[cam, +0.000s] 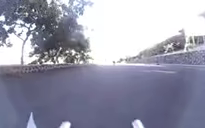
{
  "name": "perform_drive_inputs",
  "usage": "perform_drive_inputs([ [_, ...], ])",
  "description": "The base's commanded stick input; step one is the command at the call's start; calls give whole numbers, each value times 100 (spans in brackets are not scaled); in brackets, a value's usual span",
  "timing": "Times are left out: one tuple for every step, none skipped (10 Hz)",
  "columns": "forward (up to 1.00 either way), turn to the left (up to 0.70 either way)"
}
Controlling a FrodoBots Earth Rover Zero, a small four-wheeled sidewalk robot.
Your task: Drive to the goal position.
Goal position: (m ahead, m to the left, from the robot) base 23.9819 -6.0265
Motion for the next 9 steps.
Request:
perform_drive_inputs([
  [50, -35],
  [50, -12],
  [50, 0],
  [50, 0],
  [50, 0],
  [50, 0],
  [50, 0],
  [50, 0],
  [50, 0],
])
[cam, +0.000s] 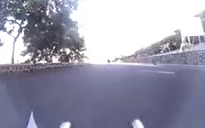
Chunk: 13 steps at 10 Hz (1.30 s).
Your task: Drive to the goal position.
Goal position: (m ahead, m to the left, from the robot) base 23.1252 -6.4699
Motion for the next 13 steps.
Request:
perform_drive_inputs([
  [50, 0],
  [50, -3],
  [50, -34],
  [50, -46],
  [50, -50],
  [50, -50],
  [50, -50],
  [50, -50],
  [50, -50],
  [50, -50],
  [50, -50],
  [50, -50],
  [50, -50],
])
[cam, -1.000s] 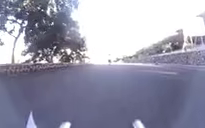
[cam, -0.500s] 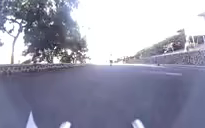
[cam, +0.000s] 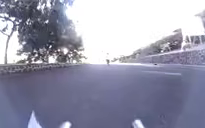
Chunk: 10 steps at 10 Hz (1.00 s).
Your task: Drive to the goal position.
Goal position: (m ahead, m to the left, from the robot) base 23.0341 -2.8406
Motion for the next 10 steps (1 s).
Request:
perform_drive_inputs([
  [50, -50],
  [50, -50],
  [50, -50],
  [50, -50],
  [50, -50],
  [50, -36],
  [50, 0],
  [50, 0],
  [50, 0],
  [50, 0],
])
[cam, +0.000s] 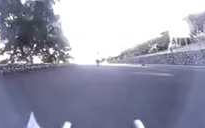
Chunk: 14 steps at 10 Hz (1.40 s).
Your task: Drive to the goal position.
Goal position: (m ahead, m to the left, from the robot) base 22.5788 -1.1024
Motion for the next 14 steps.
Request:
perform_drive_inputs([
  [50, 0],
  [50, 0],
  [50, 0],
  [50, 0],
  [50, 0],
  [50, 0],
  [50, 0],
  [50, 0],
  [50, 0],
  [50, 0],
  [50, 0],
  [50, 0],
  [50, 0],
  [50, 0],
])
